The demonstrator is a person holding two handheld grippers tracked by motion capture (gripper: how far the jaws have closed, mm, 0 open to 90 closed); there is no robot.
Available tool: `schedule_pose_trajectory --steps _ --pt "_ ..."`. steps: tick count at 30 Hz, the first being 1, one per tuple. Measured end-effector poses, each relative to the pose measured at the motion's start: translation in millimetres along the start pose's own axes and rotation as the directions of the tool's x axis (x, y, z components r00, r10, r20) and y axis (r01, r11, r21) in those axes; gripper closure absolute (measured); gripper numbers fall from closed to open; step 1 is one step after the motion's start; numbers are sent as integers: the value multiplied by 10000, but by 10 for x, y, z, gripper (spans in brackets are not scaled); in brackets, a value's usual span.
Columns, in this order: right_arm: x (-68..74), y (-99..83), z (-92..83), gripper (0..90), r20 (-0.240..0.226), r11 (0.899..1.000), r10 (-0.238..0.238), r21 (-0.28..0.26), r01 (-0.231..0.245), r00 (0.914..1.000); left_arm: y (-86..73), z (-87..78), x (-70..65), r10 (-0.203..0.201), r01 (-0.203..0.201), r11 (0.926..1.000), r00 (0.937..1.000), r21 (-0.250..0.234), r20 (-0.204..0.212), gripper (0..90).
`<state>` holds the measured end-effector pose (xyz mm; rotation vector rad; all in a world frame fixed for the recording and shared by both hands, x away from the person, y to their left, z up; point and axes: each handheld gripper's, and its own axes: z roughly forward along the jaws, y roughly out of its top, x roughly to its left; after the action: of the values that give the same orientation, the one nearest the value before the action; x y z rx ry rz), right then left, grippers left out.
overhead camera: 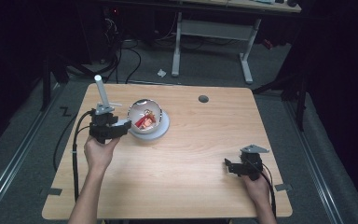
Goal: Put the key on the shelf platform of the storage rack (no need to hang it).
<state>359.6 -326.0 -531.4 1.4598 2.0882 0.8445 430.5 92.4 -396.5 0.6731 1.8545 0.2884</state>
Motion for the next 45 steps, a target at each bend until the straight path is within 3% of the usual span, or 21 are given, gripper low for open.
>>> schedule_pose_trajectory --steps 1,7,9,11,12,17,25,45 --pt "0 0 0 150 -1 10000 2 2 -2 10000 8 -19 3 -157 157 9999 9999 19 -38 411" --pt "0 0 0 151 -1 10000 0 1 0 10000 64 -114 73 -90 91 9999 9999 -102 51 411" --pt "0 0 0 151 0 10000 0 -1 0 10000 94 -170 95 -388 388 9991 9992 -162 3 411" --pt "0 0 0 151 -2 10000 -1 -1 1 10000 113 -202 128 -228 229 9996 9997 -162 106 410" --pt "0 0 0 151 -1 10000 -1 0 1 10000 117 -219 130 -373 374 9991 9993 -185 40 410" --pt "-1 0 0 151 1 10000 -15 -5 15 10000 135 -290 181 -250 253 9994 9996 -241 144 408" --pt "0 0 0 151 4 10000 -4 -5 4 10000 179 -380 270 -597 602 9976 9981 -354 162 407" --pt "1 -1 -1 151 9 10000 4 -5 -4 10000 137 -530 488 -781 788 9956 9968 -501 153 407"
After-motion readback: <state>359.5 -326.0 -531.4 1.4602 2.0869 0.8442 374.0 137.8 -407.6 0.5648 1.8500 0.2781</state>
